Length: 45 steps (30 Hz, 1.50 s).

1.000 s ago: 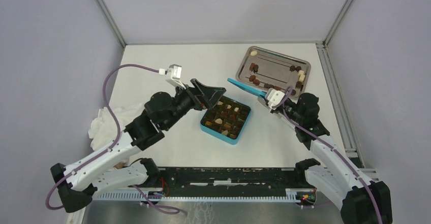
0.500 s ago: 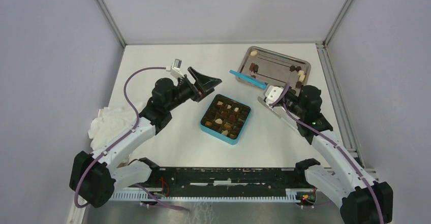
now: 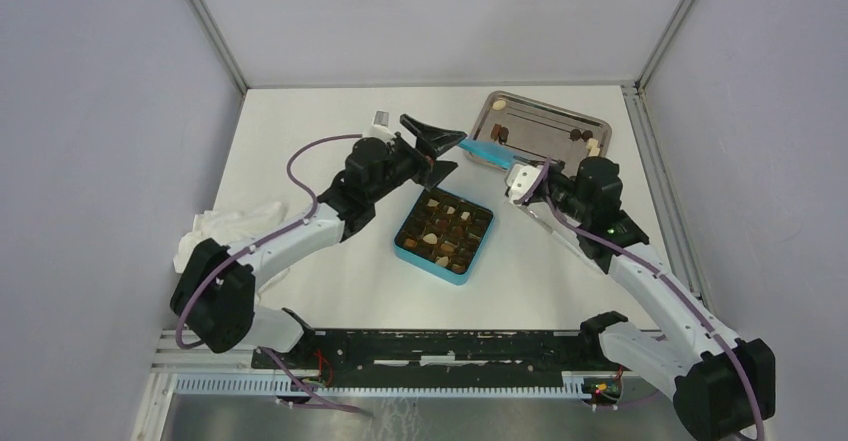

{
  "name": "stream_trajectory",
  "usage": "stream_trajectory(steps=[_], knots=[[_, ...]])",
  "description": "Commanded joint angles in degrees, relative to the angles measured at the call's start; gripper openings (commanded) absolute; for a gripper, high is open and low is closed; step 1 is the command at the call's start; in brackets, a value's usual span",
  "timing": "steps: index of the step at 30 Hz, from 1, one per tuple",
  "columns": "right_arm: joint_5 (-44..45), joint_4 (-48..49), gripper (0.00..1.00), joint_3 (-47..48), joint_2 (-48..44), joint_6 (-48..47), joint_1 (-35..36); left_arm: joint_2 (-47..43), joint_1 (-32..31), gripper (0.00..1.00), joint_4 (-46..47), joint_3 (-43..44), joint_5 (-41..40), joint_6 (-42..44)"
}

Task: Pack the chocolate
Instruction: Pick up the box lid from the center of the board.

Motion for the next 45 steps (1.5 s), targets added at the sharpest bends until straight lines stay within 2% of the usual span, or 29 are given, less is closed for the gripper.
stream_trajectory(steps=[1,10,13,19,20,26,27,31,35,37,42,45], knots=[[2.52,0.58,0.00,2.93,0.34,-2.28,2.04,4.19,-3.48,0.98,-3.78,7.69,-8.63,-7.56],[5.12,1.13,0.02,1.22,-0.63,-5.02,3.86,8.80,-8.64,0.85,-20.37,16.95,-20.65,-11.47],[5.87,1.03,0.04,0.69,-0.86,-6.34,4.91,10.18,-9.15,0.82,-21.58,18.69,-21.11,-12.34],[6.96,0.49,0.06,-0.26,-1.38,-8.12,7.00,12.88,-9.84,0.68,-21.58,20.16,-20.28,-14.38],[6.88,0.48,0.07,-0.64,-1.62,-8.26,7.19,12.84,-9.95,0.63,-20.98,19.99,-20.69,-14.40],[5.91,-0.65,0.19,-1.87,-3.00,-7.74,7.82,12.14,-10.04,0.08,-15.79,18.69,-20.14,-13.41],[5.67,-1.02,0.22,-1.91,-3.23,-7.42,7.78,11.87,-9.93,0.04,-15.16,18.38,-20.20,-13.15],[5.98,-1.42,0.41,-2.09,-4.18,-5.49,7.82,10.33,-9.92,0.02,-11.41,16.21,-20.53,-13.38],[6.25,-3.75,0.65,-1.22,-5.17,-2.98,7.74,8.49,-9.54,0.02,-9.09,14.80,-21.56,-13.15],[5.42,-5.80,0.74,-0.42,-5.90,-2.22,7.44,7.49,-8.96,0.02,-8.54,14.23,-22.07,-12.67],[-2.53,-14.41,0.87,2.35,-7.52,-3.56,5.53,5.07,-6.79,0.02,-6.45,12.64,-22.31,-9.61],[-8.70,-20.08,0.90,3.90,-8.63,-5.82,3.87,3.95,-5.14,0.02,-5.13,11.83,-21.02,-5.47]])
